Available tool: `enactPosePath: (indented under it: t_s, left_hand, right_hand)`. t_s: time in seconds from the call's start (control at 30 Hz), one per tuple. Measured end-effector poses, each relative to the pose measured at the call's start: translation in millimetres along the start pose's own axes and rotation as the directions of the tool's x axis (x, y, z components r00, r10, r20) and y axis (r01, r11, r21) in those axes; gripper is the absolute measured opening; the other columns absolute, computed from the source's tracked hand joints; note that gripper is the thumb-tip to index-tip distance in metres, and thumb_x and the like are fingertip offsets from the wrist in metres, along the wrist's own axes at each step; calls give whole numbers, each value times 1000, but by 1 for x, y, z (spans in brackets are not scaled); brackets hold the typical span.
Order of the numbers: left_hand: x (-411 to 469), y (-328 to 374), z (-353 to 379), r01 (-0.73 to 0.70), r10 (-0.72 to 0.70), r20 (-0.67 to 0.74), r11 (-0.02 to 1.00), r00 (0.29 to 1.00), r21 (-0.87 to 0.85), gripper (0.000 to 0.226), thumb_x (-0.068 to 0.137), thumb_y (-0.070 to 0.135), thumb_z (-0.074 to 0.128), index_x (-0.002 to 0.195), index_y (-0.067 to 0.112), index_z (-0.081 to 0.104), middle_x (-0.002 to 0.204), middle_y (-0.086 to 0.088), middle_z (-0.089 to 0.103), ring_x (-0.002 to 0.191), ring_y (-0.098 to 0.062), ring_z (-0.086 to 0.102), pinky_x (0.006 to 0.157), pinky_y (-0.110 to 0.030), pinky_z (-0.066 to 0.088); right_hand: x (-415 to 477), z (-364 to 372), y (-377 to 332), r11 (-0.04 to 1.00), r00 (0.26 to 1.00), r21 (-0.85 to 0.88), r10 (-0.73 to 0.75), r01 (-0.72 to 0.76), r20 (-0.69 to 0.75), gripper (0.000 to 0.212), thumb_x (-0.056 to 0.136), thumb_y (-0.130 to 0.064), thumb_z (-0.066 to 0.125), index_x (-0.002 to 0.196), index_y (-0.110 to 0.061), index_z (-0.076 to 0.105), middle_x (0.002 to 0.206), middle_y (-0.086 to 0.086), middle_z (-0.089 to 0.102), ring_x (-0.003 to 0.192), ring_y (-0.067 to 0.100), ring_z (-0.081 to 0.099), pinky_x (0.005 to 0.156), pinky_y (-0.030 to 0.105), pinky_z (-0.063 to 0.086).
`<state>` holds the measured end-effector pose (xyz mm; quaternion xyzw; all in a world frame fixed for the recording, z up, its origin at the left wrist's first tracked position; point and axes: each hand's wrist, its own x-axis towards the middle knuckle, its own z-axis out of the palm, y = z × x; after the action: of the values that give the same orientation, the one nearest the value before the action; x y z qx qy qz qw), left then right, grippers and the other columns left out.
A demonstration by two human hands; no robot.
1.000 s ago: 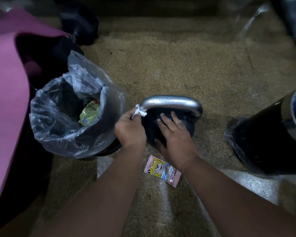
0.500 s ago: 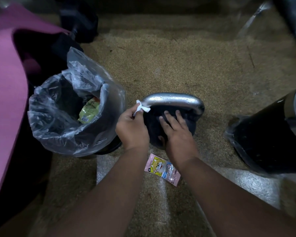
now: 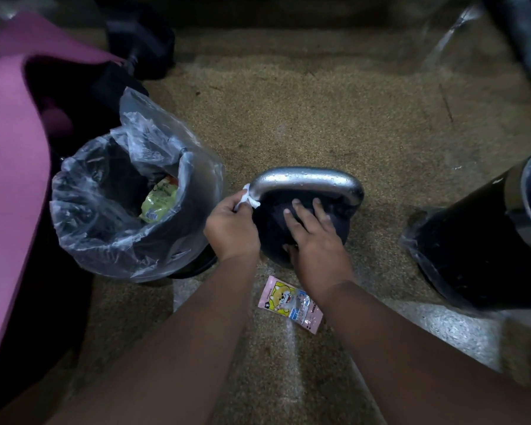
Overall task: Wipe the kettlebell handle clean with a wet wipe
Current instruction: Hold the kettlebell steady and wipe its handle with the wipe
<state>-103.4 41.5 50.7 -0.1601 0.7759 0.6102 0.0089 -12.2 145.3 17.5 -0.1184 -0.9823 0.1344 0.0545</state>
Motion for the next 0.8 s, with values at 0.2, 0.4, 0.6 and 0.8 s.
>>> enactPosePath:
  t_s: [0.2, 0.4, 0.6, 0.8]
  left_hand:
    - [-1, 2, -1, -28, 28, 2, 1000, 1000, 9, 21, 91, 12, 63, 104, 22, 77, 90, 14, 73, 87, -3, 68, 86, -26, 55]
    - [-2, 5, -1, -49, 49, -14, 998, 999, -33, 21, 90, 12, 65, 103, 22, 77, 95, 12, 75, 92, -2, 69, 92, -30, 55]
    - [-4, -3, -3, -19, 19, -8, 1000, 1000, 18, 21, 91, 14, 64, 105, 22, 77, 95, 12, 74, 91, -4, 69, 91, -33, 55]
    - [-3, 1, 1, -24, 25, -5, 1000, 1000, 14, 20, 92, 14, 63, 106, 23, 76, 97, 11, 74, 93, -4, 68, 92, -31, 55]
  right_hand:
    - [1, 2, 1, 1000, 1000, -2, -3, 3, 7, 62, 87, -26, 66, 144, -16, 43, 155, 2, 31, 146, 33, 18, 115, 45, 27]
    - [0, 1, 1, 999, 999, -8, -31, 31, -12, 62, 87, -25, 64, 144, -16, 43, 154, 3, 32, 145, 35, 19, 115, 46, 27]
    - [-1, 0, 0, 1000, 1000, 2, -18, 18, -15, 62, 87, -24, 66, 144, -15, 44, 154, 3, 32, 145, 34, 19, 115, 47, 28]
    - [-1, 1, 0, 1000, 999, 5, -23, 24, -28, 62, 87, -22, 66, 144, -13, 44, 154, 4, 33, 145, 36, 19, 115, 48, 27]
